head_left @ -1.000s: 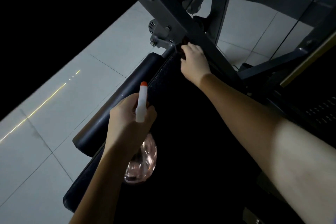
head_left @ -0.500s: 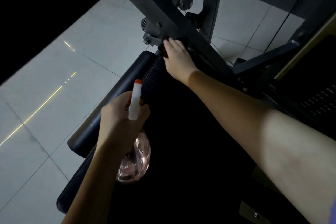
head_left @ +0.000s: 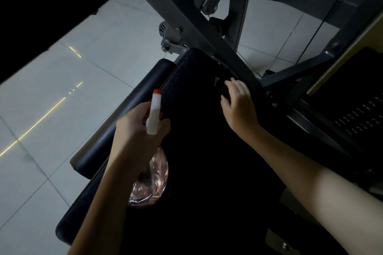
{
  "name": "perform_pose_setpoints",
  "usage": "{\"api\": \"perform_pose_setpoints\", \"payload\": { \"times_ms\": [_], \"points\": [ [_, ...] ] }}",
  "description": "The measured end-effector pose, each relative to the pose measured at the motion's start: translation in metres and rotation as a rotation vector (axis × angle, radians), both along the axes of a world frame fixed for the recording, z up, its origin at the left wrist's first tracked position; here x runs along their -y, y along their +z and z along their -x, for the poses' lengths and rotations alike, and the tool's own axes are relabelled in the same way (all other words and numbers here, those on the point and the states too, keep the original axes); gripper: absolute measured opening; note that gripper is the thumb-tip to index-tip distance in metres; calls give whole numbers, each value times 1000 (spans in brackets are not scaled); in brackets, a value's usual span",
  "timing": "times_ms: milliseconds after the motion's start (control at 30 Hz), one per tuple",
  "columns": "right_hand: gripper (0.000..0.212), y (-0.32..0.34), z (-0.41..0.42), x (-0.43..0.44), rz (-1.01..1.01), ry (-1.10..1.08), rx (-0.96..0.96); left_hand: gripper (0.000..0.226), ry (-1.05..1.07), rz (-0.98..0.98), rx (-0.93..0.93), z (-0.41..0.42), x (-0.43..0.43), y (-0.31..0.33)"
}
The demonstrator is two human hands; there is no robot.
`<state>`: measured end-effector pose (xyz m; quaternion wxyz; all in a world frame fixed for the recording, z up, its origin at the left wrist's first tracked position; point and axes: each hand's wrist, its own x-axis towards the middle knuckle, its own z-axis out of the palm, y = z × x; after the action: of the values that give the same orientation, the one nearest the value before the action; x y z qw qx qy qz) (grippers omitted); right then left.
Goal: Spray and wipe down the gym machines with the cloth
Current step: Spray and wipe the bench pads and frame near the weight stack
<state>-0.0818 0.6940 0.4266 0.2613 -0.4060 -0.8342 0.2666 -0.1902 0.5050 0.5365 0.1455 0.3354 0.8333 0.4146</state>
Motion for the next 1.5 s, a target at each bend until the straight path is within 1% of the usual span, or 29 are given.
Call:
{"api": "perform_pose_setpoints", "payload": {
  "times_ms": [67,100,167,267,300,333,400,433,500,600,700,800,900,967,1067,1133,1267,1333,1400,1500],
  "points": [
    [44,5,23,-3,40,-34,-11,44,-5,12,-22,-2,-3,-1],
    [45,7,30,-5,58,-9,-4,42,-7,15,-29,-3,-5,0],
    [46,8,28,-10,40,96,-4,38,-20,23,-35,-4,-6,2],
    [45,2,-6,-15,-7,247,39,35,-62,27,8,0,-5,3],
    [46,1,-18,-18,8,265,69,39,-82,34,47,1,-3,3],
    [47,-1,-27,-21,35,276,95,47,-100,52,106,1,0,2],
    [46,-3,-37,-25,85,279,116,70,-132,93,230,0,9,0],
    [46,-3,-39,-25,102,278,114,76,-153,102,259,-2,14,-2],
    [45,-2,-38,-24,121,270,91,79,-204,100,294,-8,21,-5],
    [45,-3,-37,-20,125,245,76,73,-229,74,396,-18,26,-10],
    [46,-4,-36,-20,129,229,91,60,-161,58,461,-27,29,-12],
    [46,-2,-36,-22,165,247,103,57,-138,3,552,-35,42,-14],
    [46,0,-36,-22,180,257,101,47,-69,-26,657,-42,55,-17],
    [46,1,-37,-21,180,253,98,49,-49,-18,692,-48,63,-18],
    [46,0,-37,-19,161,248,104,58,-1,-34,718,-57,75,-20],
    [47,2,-37,-18,156,244,105,59,62,-55,730,-60,84,-21],
    [47,5,-38,-14,181,230,106,60,78,-102,676,-63,93,-21],
    [48,6,-39,-6,206,194,90,67,69,-131,636,-66,95,-21],
    [48,4,-43,5,217,194,78,59,55,-167,536,-70,96,-24],
    [48,0,-47,6,158,270,112,47,91,-198,419,-73,99,-31]
  ]
}}
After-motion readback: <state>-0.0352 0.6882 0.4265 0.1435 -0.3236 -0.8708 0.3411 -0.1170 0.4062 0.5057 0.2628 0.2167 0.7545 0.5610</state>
